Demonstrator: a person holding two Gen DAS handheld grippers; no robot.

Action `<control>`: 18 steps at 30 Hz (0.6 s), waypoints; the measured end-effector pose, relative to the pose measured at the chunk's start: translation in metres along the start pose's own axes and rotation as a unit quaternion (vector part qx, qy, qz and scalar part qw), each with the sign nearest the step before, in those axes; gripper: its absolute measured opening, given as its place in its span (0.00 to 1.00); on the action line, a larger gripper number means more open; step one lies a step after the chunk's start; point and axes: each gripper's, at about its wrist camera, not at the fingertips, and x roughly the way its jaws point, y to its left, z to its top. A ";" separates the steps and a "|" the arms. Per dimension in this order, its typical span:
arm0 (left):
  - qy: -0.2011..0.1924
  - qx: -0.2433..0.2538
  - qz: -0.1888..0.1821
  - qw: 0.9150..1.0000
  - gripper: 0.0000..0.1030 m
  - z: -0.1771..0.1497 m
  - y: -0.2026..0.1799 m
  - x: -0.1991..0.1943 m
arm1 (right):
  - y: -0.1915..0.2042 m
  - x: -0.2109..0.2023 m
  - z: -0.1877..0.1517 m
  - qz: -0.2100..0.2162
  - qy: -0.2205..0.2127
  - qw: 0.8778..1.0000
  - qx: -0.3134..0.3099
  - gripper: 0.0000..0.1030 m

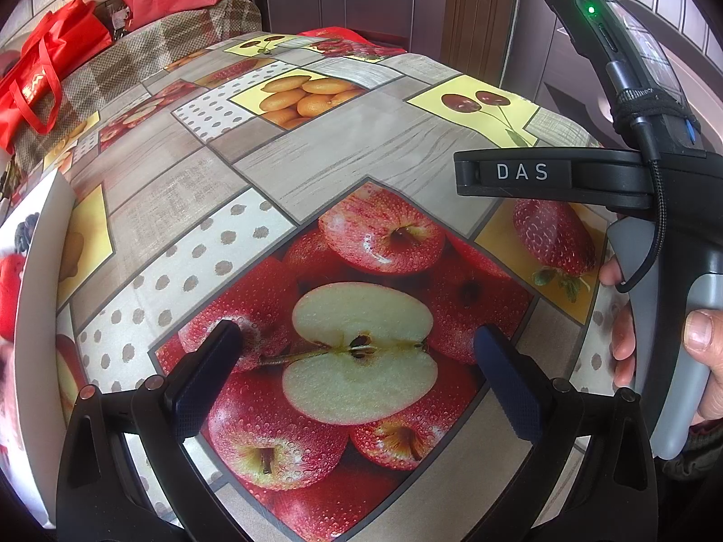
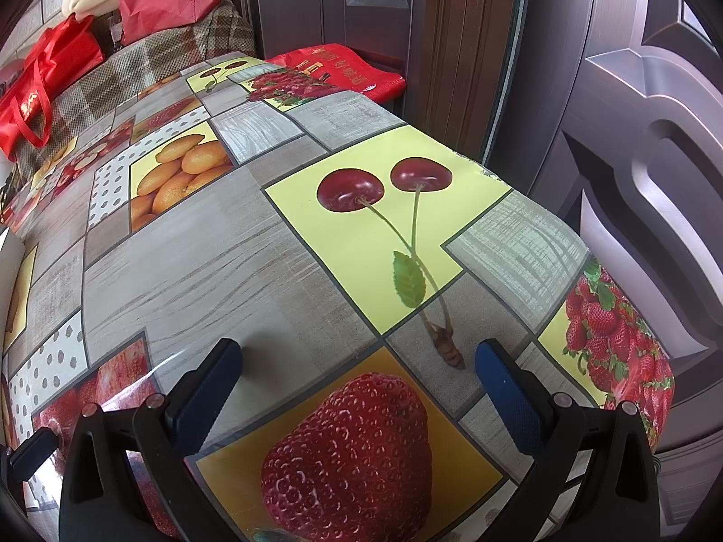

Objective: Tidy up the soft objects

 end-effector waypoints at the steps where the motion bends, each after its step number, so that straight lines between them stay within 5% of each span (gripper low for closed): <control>1: 0.000 0.000 0.000 1.000 0.99 0.000 0.000 0.000 | 0.000 0.000 0.000 0.000 0.000 1.000 0.000 1.00; 18: -0.001 0.014 -0.006 1.000 0.99 0.001 -0.002 0.005 | -0.001 0.001 0.000 -0.001 0.000 1.000 -0.001 1.00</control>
